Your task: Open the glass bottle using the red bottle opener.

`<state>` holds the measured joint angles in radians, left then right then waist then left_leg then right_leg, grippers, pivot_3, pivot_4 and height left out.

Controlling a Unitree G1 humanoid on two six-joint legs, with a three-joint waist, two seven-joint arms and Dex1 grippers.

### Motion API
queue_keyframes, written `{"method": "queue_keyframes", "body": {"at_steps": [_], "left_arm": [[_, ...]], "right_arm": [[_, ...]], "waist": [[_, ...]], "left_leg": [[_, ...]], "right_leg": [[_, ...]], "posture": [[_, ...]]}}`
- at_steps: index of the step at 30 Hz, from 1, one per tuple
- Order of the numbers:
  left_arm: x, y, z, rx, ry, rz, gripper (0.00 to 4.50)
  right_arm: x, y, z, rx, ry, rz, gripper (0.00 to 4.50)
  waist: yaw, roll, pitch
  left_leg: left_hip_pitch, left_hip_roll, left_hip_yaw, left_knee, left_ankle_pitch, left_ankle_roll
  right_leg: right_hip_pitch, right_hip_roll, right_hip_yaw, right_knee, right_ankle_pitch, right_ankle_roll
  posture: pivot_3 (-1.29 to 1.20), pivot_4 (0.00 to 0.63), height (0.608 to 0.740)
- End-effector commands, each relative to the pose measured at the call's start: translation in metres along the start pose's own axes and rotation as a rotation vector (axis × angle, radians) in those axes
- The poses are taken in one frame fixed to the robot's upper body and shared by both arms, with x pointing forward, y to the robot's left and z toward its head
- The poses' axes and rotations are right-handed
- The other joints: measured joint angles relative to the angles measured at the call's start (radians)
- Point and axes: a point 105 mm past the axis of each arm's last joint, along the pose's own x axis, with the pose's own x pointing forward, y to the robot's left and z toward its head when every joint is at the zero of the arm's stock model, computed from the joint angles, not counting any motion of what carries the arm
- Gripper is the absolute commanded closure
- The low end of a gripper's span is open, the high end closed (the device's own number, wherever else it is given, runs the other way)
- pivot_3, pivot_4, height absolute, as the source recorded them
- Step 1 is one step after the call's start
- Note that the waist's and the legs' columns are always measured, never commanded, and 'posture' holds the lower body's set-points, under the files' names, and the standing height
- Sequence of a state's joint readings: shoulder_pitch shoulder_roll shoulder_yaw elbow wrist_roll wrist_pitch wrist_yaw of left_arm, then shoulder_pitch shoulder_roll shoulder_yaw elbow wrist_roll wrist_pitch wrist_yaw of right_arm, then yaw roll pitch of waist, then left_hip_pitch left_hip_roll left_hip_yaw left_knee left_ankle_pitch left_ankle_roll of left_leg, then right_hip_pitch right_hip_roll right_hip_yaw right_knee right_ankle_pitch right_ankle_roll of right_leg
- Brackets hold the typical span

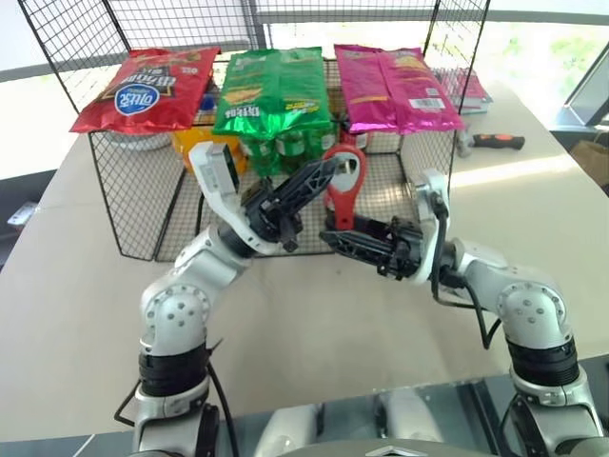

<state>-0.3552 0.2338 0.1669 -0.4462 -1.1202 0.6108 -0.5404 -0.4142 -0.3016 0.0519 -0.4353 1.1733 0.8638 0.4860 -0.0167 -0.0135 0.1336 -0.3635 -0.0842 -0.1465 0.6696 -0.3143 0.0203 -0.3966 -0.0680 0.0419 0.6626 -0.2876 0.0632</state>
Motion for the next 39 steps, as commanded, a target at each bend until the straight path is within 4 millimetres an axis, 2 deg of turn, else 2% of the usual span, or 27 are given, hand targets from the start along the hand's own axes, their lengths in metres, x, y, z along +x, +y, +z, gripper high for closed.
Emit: {"method": "queue_keyframes", "body": {"at_steps": [1, 10, 22, 26, 29, 38, 39], "left_arm": [[0.004, -0.007, 0.007, 0.042, -0.057, 0.013, 4.5], [0.002, -0.012, 0.004, 0.015, -0.057, 0.015, 4.5], [0.002, -0.013, 0.006, -0.018, -0.057, 0.008, 4.5], [0.003, -0.013, 0.008, -0.019, -0.058, 0.009, 4.5], [0.004, -0.013, 0.009, -0.018, -0.058, 0.007, 4.5], [-0.002, -0.01, 0.004, -0.029, 0.017, 0.026, 4.5], [-0.004, -0.01, 0.003, -0.038, 0.028, 0.026, 3.78]], "right_arm": [[0.004, 0.011, 0.01, 0.006, -0.064, 0.042, 1.91], [0.007, 0.014, 0.022, 0.048, -0.144, 0.056, 1.91], [0.013, 0.013, 0.028, 0.069, -0.178, 0.056, 1.91], [0.013, 0.015, 0.026, 0.072, -0.168, 0.062, 3.07], [0.012, 0.012, 0.026, 0.073, -0.166, 0.056, 4.43], [0.008, 0.011, 0.021, 0.065, -0.139, 0.06, 4.47], [0.007, 0.01, 0.02, 0.063, -0.133, 0.059, 4.5]], "waist": [[0.0, 0.0, 0.0], [0.0, 0.0, 0.0], [-0.001, 0.0, 0.0], [-0.001, 0.0, 0.0], [-0.001, 0.0, 0.0], [-0.001, 0.0, 0.0], [-0.002, 0.0, 0.0]], "left_leg": [[0.0, 0.0, 0.0, 0.0, 0.0, 0.0], [0.0, 0.0, 0.0, 0.0, 0.0, 0.0], [0.0, 0.0, 0.0, 0.0, 0.0, 0.0], [0.0, 0.0, 0.0, 0.0, 0.0, 0.0], [0.0, 0.0, 0.0, 0.0, 0.0, 0.0], [0.0, 0.0, 0.0, 0.0, 0.0, 0.0], [0.0, 0.0, 0.0, 0.0, 0.0, 0.0]], "right_leg": [[0.0, 0.0, 0.0, 0.0, 0.0, 0.0], [0.0, 0.0, 0.0, 0.0, 0.0, 0.0], [0.0, 0.0, 0.0, 0.0, 0.0, 0.0], [0.0, 0.0, 0.0, 0.0, 0.0, 0.0], [0.0, 0.0, 0.0, 0.0, 0.0, 0.0], [0.0, 0.0, 0.0, 0.0, 0.0, 0.0], [0.0, 0.001, 0.0, 0.0, 0.0, 0.0]], "posture": [[0.0, 0.15, 0.74], [0.0, 0.15, 0.74], [0.0, 0.15, 0.74], [0.0, 0.15, 0.74], [0.0, 0.15, 0.74], [0.0, 0.15, 0.74], [0.0, 0.15, 0.74]]}}
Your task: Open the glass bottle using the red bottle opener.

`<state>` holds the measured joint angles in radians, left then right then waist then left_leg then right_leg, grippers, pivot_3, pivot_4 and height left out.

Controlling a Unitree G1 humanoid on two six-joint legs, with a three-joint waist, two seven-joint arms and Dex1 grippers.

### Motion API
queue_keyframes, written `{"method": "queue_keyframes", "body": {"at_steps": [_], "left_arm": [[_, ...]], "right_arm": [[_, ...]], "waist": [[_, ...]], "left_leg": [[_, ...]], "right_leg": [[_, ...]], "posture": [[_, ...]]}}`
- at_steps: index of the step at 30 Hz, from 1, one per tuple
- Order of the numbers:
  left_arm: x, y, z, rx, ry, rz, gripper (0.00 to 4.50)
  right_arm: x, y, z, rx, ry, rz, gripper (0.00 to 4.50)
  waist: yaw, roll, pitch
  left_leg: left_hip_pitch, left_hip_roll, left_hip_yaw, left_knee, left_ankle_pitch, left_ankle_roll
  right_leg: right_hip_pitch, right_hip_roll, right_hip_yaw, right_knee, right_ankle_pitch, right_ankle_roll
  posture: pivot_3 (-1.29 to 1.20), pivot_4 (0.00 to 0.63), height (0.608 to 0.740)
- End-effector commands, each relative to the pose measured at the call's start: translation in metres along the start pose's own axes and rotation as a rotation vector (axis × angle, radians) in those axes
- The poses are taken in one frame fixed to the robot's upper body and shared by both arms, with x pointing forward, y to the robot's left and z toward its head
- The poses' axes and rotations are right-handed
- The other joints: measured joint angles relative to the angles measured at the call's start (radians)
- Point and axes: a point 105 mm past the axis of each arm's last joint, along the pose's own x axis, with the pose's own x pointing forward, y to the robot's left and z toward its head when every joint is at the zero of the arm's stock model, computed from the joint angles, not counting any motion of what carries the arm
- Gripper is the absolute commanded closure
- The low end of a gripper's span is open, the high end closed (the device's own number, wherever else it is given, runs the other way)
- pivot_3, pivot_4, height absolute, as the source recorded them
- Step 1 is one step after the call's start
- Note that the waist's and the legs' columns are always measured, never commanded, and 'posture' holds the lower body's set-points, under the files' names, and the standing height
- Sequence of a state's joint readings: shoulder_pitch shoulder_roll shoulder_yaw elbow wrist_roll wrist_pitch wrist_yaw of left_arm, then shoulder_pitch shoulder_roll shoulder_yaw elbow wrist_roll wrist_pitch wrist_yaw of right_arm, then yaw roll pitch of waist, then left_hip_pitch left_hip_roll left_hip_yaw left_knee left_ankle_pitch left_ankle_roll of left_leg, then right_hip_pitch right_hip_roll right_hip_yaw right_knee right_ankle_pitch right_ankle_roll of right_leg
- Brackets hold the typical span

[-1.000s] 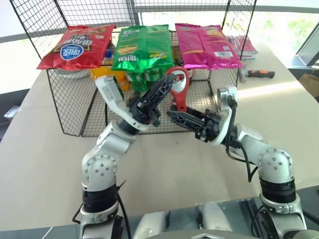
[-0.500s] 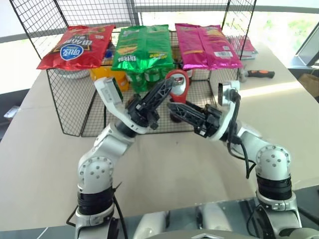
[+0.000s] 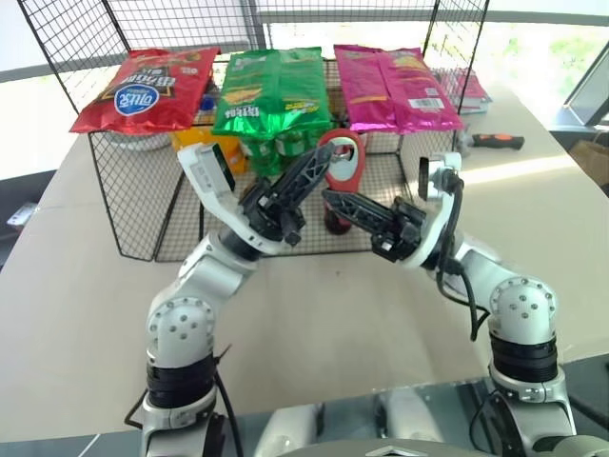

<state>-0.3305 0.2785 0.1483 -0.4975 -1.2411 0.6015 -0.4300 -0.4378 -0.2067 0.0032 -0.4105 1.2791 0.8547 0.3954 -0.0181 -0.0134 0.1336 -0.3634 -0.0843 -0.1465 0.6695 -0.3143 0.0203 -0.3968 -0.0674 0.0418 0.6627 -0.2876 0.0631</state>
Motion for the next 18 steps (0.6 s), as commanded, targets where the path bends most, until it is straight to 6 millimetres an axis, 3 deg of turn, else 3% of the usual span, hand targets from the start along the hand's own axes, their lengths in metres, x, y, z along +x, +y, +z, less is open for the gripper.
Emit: {"method": "queue_keyframes", "body": {"at_steps": [1, 6, 8, 11, 14, 15, 18], "left_arm": [[-0.004, -0.004, -0.002, 0.016, 0.063, 0.0, 3.41], [-0.018, 0.005, 0.007, 0.107, 0.1, 0.076, 1.06], [-0.028, 0.018, 0.013, 0.238, 0.131, 0.173, 0.05], [-0.045, 0.042, 0.003, 0.508, 0.32, 0.326, 0.05], [-0.053, 0.069, -0.013, 0.615, 0.451, 0.428, 0.05], [-0.054, 0.074, -0.024, 0.594, 0.531, 0.402, 0.05], [-0.047, 0.081, -0.038, 0.487, 0.528, 0.366, 0.05]], "right_arm": [[-0.002, 0.006, 0.001, -0.026, 0.011, 0.032, 4.5], [-0.015, -0.004, 0.002, -0.14, 0.072, -0.051, 4.5], [-0.024, -0.014, 0.001, -0.242, 0.126, -0.136, 4.5], [-0.04, -0.027, -0.001, -0.449, 0.211, -0.254, 4.5], [-0.057, -0.042, -0.001, -0.606, 0.276, -0.39, 4.5], [-0.062, -0.047, -0.003, -0.702, 0.322, -0.424, 4.5], [-0.07, -0.056, -0.006, -0.862, 0.381, -0.489, 4.5]], "waist": [[0.0, 0.0, 0.0], [0.001, 0.0, 0.0], [0.002, 0.0, 0.0], [0.004, 0.001, 0.0], [0.013, 0.001, 0.0], [0.015, 0.001, 0.0], [0.014, 0.001, 0.001]], "left_leg": [[0.0, 0.0, 0.0, 0.0, 0.0, 0.0], [0.0, 0.0, 0.0, 0.0, 0.0, 0.0], [0.0, 0.0, 0.0, 0.0, 0.0, 0.0], [0.0, 0.0, 0.0, -0.001, 0.0, 0.0], [0.0, 0.0, 0.0, -0.001, 0.0, 0.0], [0.0, -0.001, 0.0, -0.001, 0.0, 0.0], [0.0, -0.001, 0.001, -0.001, 0.0, 0.0]], "right_leg": [[0.0, 0.0, 0.0, 0.0, 0.0, 0.0], [0.0, 0.0, 0.0, 0.0, 0.0, 0.0], [0.0, 0.0, 0.0, 0.0, 0.0, 0.0], [-0.001, 0.0, 0.0, -0.001, 0.0, 0.0], [-0.001, 0.0, 0.0, -0.001, 0.0, 0.0], [0.0, -0.001, 0.0, -0.001, 0.0, 0.0], [-0.001, -0.001, 0.0, -0.001, 0.0, 0.0]], "posture": [[0.0, 0.15, 0.74], [0.0, 0.15, 0.74], [0.0, 0.15, 0.74], [0.0, 0.15, 0.74], [0.0, 0.15, 0.74], [0.0, 0.15, 0.74], [0.0, 0.15, 0.74]]}}
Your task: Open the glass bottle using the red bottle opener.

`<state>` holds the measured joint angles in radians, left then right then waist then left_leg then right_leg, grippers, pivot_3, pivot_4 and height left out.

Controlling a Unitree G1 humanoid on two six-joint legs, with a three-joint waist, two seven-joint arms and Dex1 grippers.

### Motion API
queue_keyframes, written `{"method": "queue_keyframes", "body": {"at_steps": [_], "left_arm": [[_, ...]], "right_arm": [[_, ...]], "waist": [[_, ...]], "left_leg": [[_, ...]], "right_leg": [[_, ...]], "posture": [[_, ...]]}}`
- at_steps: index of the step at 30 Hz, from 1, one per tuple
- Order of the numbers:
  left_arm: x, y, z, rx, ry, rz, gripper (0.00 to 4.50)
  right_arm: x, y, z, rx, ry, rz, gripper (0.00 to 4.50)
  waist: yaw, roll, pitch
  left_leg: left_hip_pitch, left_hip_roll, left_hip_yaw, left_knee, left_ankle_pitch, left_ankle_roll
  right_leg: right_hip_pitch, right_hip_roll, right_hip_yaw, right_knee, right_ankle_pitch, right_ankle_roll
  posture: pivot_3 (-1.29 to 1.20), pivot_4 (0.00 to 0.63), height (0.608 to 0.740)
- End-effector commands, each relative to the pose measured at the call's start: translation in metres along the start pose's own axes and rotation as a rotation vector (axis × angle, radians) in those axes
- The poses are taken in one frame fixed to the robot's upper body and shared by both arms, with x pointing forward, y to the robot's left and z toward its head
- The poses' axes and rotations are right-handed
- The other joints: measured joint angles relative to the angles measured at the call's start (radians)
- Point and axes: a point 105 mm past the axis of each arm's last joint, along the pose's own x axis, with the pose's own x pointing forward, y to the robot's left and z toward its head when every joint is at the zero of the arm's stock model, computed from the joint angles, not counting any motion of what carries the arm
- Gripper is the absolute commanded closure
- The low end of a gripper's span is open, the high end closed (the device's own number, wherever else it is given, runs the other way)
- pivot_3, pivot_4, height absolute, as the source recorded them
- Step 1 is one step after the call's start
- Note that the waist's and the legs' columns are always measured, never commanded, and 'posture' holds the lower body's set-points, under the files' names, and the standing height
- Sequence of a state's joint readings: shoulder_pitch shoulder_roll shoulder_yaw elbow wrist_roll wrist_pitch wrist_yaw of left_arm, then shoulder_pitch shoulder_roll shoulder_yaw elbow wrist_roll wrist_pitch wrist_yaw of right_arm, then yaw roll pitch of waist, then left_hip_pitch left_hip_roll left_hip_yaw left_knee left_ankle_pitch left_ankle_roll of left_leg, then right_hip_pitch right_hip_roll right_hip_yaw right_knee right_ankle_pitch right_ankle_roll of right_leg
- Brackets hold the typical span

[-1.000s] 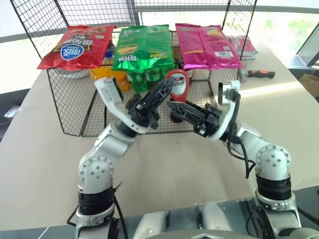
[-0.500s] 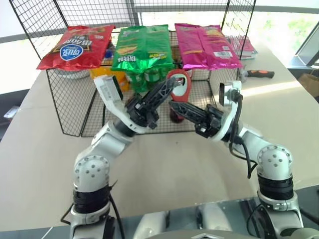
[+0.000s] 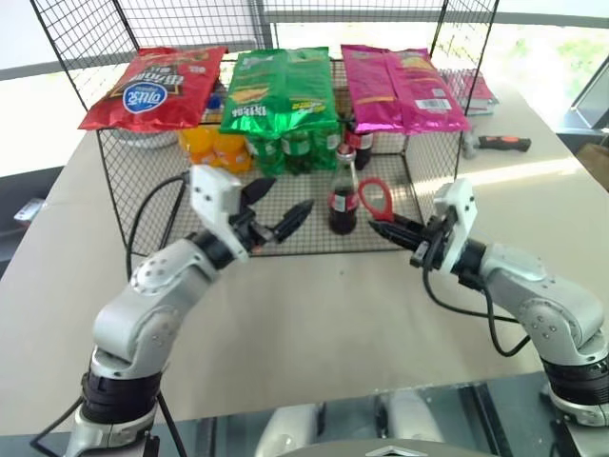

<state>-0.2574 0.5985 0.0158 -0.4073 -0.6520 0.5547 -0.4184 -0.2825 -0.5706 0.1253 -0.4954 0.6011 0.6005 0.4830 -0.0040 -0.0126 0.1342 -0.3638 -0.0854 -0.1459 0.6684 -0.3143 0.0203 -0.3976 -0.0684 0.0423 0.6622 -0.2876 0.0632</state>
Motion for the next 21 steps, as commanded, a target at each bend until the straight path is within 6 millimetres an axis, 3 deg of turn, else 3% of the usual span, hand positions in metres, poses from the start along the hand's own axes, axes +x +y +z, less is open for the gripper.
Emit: {"method": "queue_keyframes", "body": {"at_steps": [1, 3, 6, 21], "left_arm": [[0.018, -0.009, -0.001, -0.047, -0.024, -0.083, 0.05], [0.027, -0.015, 0.0, -0.025, -0.03, -0.115, 0.05], [0.041, -0.006, -0.005, 0.039, -0.015, -0.068, 0.05], [0.089, -0.006, -0.011, 0.04, -0.037, -0.092, 0.05]], "right_arm": [[-0.002, -0.006, 0.008, -0.216, -0.023, -0.094, 4.5], [-0.004, -0.012, 0.009, -0.277, -0.029, -0.166, 4.5], [-0.007, -0.019, 0.007, -0.364, -0.022, -0.246, 4.5], [-0.011, -0.014, 0.002, -0.322, -0.046, -0.281, 4.5]], "waist": [[0.0, -0.001, 0.0], [-0.004, -0.001, 0.0], [-0.007, -0.001, 0.0], [-0.009, -0.001, 0.0]], "left_leg": [[0.0, 0.0, 0.0, 0.0, 0.0, 0.0], [-0.001, 0.0, 0.0, 0.0, 0.0, 0.0], [-0.001, 0.0, 0.0, 0.0, 0.0, 0.0], [-0.001, 0.0, 0.0, 0.001, 0.0, 0.0]], "right_leg": [[0.0, 0.0, 0.0, 0.0, 0.0, 0.0], [0.0, 0.0, 0.0, 0.0, 0.0, 0.0], [0.0, 0.0, 0.0, 0.0, 0.0, 0.0], [0.0, 0.0, 0.0, 0.0, 0.0, 0.0]], "posture": [[0.0, 0.15, 0.74], [0.0, 0.15, 0.74], [0.0, 0.15, 0.74], [0.0, 0.15, 0.74]]}}
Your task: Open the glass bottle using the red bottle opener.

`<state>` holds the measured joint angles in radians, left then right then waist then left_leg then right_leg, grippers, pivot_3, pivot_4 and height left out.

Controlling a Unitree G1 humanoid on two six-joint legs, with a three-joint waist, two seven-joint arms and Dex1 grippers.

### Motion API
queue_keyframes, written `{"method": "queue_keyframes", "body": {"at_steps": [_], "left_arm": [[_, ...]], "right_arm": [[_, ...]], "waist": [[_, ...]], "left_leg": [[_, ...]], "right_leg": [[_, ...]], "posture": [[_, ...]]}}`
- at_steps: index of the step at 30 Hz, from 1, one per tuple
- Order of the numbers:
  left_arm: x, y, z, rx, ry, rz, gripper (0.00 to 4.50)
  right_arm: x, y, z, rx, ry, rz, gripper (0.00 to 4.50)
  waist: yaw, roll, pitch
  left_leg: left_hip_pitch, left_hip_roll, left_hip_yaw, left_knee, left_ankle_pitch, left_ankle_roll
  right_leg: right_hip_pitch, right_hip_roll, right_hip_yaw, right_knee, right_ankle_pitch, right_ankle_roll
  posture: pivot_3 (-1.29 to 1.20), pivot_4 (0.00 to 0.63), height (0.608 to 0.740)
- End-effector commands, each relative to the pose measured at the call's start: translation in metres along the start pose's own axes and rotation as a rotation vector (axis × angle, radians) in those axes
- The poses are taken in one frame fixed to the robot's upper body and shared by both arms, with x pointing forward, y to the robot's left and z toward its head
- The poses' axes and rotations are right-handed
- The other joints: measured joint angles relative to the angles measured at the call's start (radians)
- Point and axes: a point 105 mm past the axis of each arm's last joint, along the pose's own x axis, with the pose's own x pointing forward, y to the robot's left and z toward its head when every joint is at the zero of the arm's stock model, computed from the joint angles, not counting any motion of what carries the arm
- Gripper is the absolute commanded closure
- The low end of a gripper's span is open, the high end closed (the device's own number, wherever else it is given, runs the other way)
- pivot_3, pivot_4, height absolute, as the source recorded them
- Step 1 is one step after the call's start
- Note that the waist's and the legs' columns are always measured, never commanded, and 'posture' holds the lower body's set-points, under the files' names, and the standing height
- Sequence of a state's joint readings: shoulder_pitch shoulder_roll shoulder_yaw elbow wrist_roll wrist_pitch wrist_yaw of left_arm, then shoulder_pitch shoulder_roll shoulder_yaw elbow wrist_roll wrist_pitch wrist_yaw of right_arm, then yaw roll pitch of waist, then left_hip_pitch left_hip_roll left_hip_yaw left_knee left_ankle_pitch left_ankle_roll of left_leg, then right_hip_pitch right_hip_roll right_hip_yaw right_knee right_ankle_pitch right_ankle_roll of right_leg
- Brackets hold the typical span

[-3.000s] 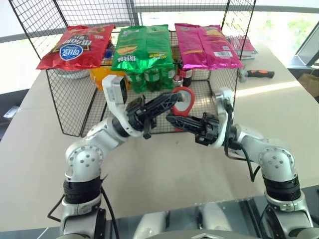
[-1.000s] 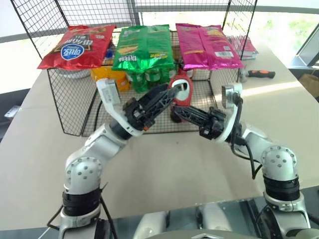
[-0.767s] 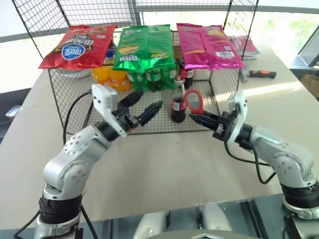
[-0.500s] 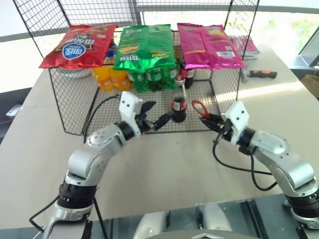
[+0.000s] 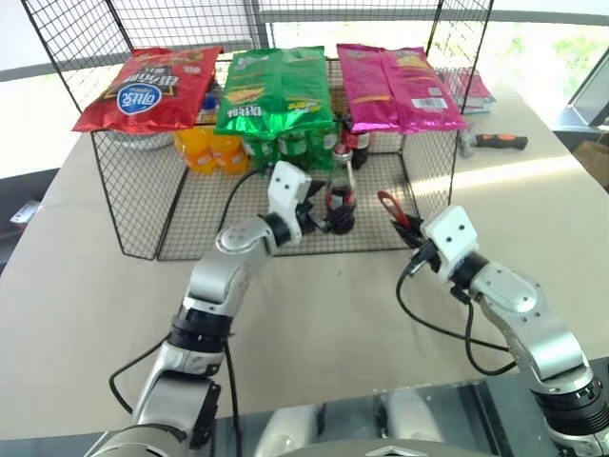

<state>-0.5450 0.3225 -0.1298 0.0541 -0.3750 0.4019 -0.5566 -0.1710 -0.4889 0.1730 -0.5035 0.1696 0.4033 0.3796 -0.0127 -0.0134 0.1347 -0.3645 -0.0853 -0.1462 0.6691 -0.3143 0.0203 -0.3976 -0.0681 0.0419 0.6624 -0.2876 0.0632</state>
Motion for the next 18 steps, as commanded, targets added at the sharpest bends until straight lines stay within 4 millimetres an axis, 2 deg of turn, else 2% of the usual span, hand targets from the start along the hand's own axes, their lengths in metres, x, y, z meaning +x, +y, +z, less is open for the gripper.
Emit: {"method": "queue_keyframes", "body": {"at_steps": [1, 3, 4, 6, 8, 12, 15, 18], "left_arm": [[0.009, 0.004, 0.01, 0.059, -0.034, 0.014, 0.05], [0.013, 0.004, 0.009, 0.085, -0.034, 0.013, 0.05], [0.016, 0.004, 0.01, 0.077, -0.051, 0.011, 0.28], [0.019, 0.002, 0.012, 0.082, -0.069, -0.004, 0.87], [0.019, 0.001, 0.014, 0.08, -0.09, -0.015, 1.77], [0.009, -0.009, 0.026, 0.085, -0.151, -0.1, 1.78], [-0.01, -0.03, 0.039, 0.083, -0.204, -0.248, 1.78], [-0.022, -0.045, 0.039, 0.067, -0.195, -0.339, 1.78]], "right_arm": [[-0.005, -0.006, 0.016, -0.028, -0.06, -0.025, 4.5], [-0.006, -0.006, 0.017, -0.028, -0.061, -0.028, 4.5], [-0.006, -0.005, 0.017, -0.029, -0.061, -0.03, 4.5], [-0.007, -0.005, 0.017, -0.035, -0.059, -0.036, 4.5], [-0.008, -0.005, 0.017, -0.048, -0.055, -0.041, 4.5], [-0.007, -0.006, 0.018, -0.078, -0.061, -0.056, 4.5], [-0.005, -0.007, 0.023, -0.132, -0.098, -0.079, 4.5], [-0.004, -0.009, 0.031, -0.139, -0.155, -0.11, 4.5]], "waist": [[0.0, 0.0, 0.0], [0.0, 0.0, 0.0], [0.0, 0.0, 0.0], [0.0, 0.0, 0.0], [0.0, 0.0, 0.0], [0.0, 0.0, 0.0], [-0.006, 0.0, 0.0], [-0.005, 0.0, 0.0]], "left_leg": [[0.0, 0.0, 0.0, 0.0, 0.0, 0.0], [0.0, 0.0, 0.0, 0.0, 0.0, 0.0], [0.0, 0.0, 0.0, 0.0, 0.0, 0.0], [0.0, 0.0, 0.0, 0.0, 0.0, 0.0], [0.0, 0.0, 0.0, 0.0, 0.0, 0.0], [0.0, 0.0, 0.0, 0.0, 0.0, 0.0], [0.0, 0.0, 0.0, 0.0, 0.0, 0.0], [0.0, 0.0, 0.0, -0.001, 0.0, 0.0]], "right_leg": [[0.0, 0.0, 0.0, 0.0, 0.0, 0.0], [0.0, 0.0, 0.0, 0.0, 0.0, 0.0], [0.0, 0.0, 0.0, 0.0, 0.0, 0.0], [0.0, 0.0, 0.0, 0.0, 0.0, 0.0], [0.0, 0.0, 0.0, 0.0, 0.0, 0.0], [0.0, 0.0, 0.0, 0.0, 0.0, 0.0], [0.0, 0.0, 0.0, 0.0, 0.0, 0.0], [-0.002, 0.0, 0.001, 0.0, 0.0, 0.0]], "posture": [[0.0, 0.15, 0.74], [0.0, 0.15, 0.74], [0.0, 0.15, 0.74], [0.0, 0.15, 0.74], [0.0, 0.15, 0.74], [0.0, 0.15, 0.74], [0.0, 0.15, 0.74], [0.0, 0.15, 0.74]]}}
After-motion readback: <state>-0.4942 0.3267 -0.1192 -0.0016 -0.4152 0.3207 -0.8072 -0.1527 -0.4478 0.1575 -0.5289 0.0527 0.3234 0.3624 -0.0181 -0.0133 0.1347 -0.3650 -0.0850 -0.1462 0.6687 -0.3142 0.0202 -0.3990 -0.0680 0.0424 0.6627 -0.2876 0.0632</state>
